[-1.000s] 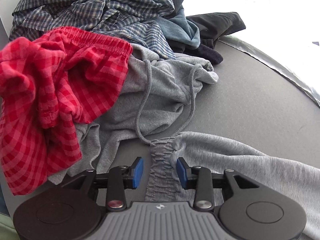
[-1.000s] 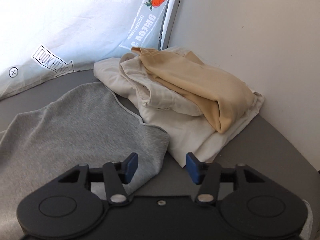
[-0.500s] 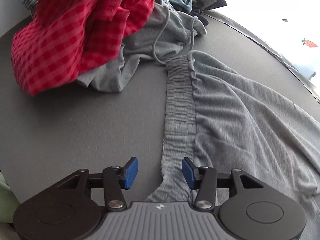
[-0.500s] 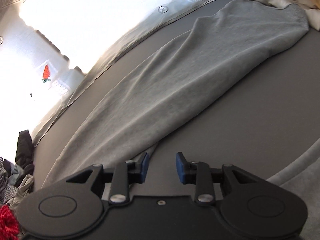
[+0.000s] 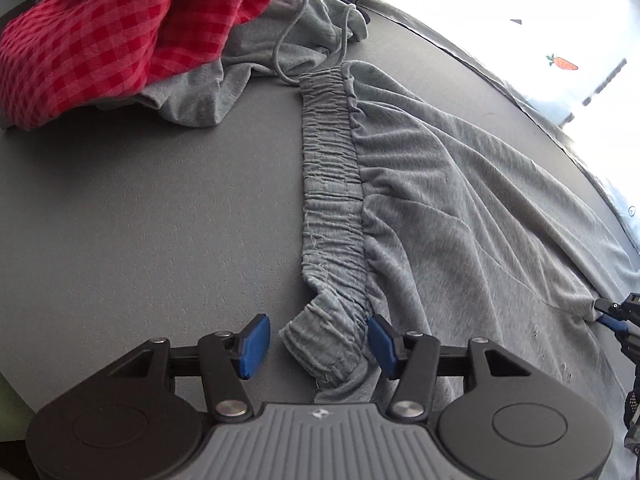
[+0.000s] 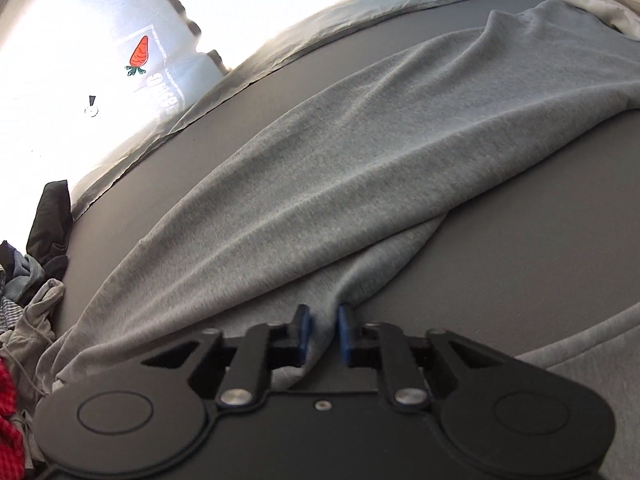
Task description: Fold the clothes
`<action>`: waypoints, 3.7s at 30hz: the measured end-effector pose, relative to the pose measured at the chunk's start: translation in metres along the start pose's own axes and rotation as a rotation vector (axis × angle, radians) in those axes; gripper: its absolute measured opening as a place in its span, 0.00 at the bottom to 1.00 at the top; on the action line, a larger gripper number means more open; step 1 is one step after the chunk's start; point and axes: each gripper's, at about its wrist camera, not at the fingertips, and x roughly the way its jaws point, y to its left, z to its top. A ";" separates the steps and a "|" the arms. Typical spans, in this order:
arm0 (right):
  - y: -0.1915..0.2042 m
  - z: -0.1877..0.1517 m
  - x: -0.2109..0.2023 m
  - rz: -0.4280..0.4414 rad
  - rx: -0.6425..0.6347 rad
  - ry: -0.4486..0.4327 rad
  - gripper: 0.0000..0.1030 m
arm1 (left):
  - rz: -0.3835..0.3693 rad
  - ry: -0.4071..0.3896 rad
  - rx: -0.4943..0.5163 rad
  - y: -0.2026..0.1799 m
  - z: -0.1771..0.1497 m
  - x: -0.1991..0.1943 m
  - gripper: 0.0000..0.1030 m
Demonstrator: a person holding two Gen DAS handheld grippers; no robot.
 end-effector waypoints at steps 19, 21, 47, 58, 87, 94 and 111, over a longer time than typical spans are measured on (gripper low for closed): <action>-0.005 -0.066 -0.057 0.091 0.080 -0.002 0.30 | 0.131 -0.074 -0.183 0.056 -0.020 -0.039 0.18; -0.008 -0.065 -0.070 0.070 0.027 -0.037 0.39 | 0.128 -0.090 -0.188 0.056 -0.024 -0.042 0.20; -0.359 -0.079 -0.261 -0.269 0.591 -0.416 0.33 | 0.080 -0.149 -0.148 -0.076 -0.060 -0.066 0.39; -0.429 -0.087 -0.275 -0.232 0.760 -0.423 0.33 | 0.065 -0.097 -0.052 -0.136 -0.082 -0.054 0.39; -0.396 -0.040 -0.244 -0.507 0.573 -0.286 0.04 | 0.206 -0.033 -0.266 -0.043 -0.063 -0.044 0.49; -0.386 -0.040 -0.239 -0.563 0.568 -0.312 0.04 | 0.239 0.010 -0.354 -0.005 -0.064 -0.029 0.55; -0.372 -0.043 -0.233 -0.624 0.500 -0.346 0.08 | 0.221 -0.043 -0.441 0.011 -0.062 -0.028 0.01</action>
